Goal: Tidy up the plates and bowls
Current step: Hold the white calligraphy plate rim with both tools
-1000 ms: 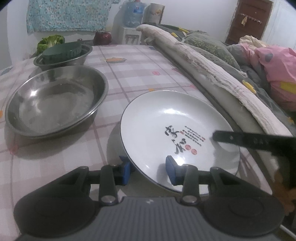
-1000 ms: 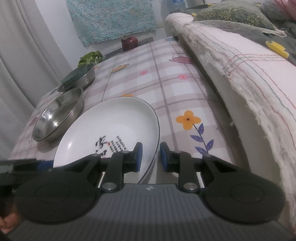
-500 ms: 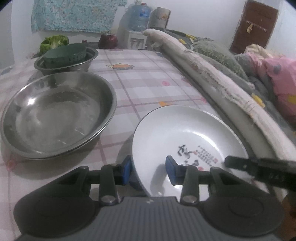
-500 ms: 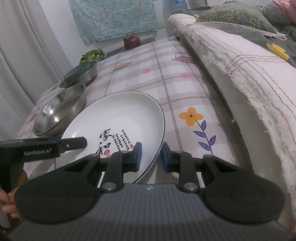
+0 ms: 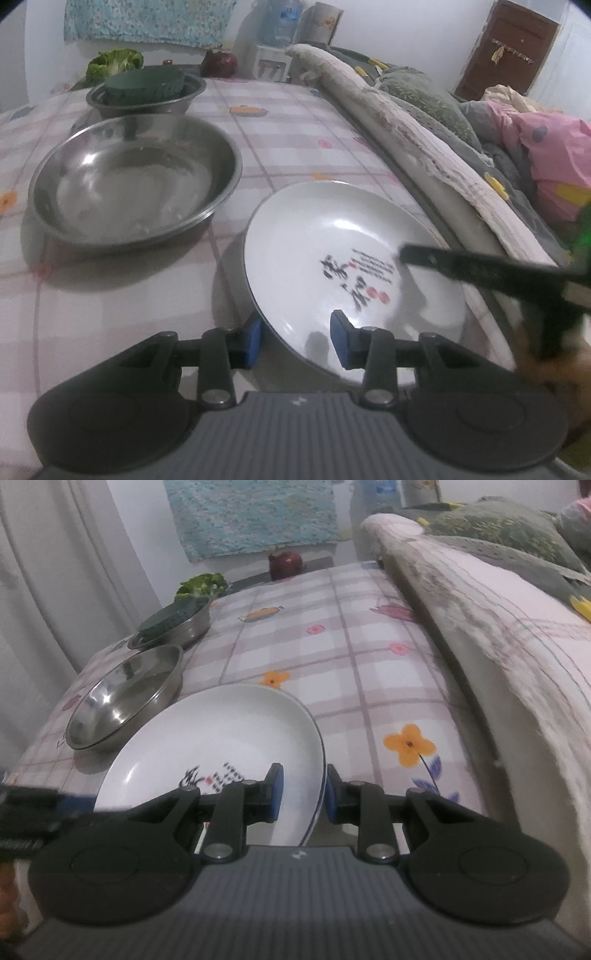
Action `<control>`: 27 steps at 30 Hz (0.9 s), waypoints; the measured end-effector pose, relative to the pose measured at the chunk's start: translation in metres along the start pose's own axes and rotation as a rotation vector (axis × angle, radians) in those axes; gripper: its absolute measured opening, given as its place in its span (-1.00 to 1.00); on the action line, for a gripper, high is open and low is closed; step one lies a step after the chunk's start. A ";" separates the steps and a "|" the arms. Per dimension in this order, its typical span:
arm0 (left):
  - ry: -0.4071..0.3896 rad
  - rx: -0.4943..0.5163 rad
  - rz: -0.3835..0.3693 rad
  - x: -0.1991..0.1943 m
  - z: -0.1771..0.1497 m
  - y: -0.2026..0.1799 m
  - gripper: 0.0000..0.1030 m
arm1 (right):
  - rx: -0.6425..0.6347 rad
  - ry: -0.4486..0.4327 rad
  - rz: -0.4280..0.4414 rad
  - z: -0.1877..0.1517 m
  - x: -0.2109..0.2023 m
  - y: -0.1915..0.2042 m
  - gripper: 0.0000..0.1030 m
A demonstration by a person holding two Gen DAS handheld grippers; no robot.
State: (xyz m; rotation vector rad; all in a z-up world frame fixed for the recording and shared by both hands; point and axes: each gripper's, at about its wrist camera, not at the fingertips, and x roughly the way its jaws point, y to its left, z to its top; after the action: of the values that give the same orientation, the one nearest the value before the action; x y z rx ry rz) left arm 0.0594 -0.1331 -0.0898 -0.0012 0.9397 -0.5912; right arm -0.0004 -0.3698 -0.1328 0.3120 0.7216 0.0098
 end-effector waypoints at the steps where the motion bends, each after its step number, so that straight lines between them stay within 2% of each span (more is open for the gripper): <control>1: 0.000 0.001 -0.004 -0.002 -0.002 0.001 -0.24 | -0.011 -0.007 0.000 0.001 0.003 0.001 -0.54; 5: -0.015 0.012 0.012 -0.003 0.001 0.001 -0.23 | -0.023 -0.015 -0.014 0.004 0.007 0.007 -0.51; 8: -0.016 0.031 0.029 0.001 0.004 0.000 -0.14 | 0.001 -0.019 -0.013 0.003 0.003 0.004 -0.51; 17: -0.029 0.118 0.096 0.017 0.009 -0.009 -0.14 | -0.005 -0.018 -0.035 -0.012 -0.011 0.005 -0.51; 23: -0.034 0.112 0.108 0.017 0.009 -0.011 -0.18 | -0.063 -0.020 -0.055 -0.018 -0.011 0.019 -0.48; 27: -0.012 0.095 0.100 0.010 0.006 -0.011 -0.19 | -0.062 -0.026 -0.025 -0.020 -0.014 0.016 -0.48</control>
State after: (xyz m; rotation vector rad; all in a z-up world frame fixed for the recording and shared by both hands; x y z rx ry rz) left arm 0.0626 -0.1487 -0.0912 0.1267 0.8939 -0.5416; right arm -0.0226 -0.3503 -0.1329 0.2429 0.6983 0.0045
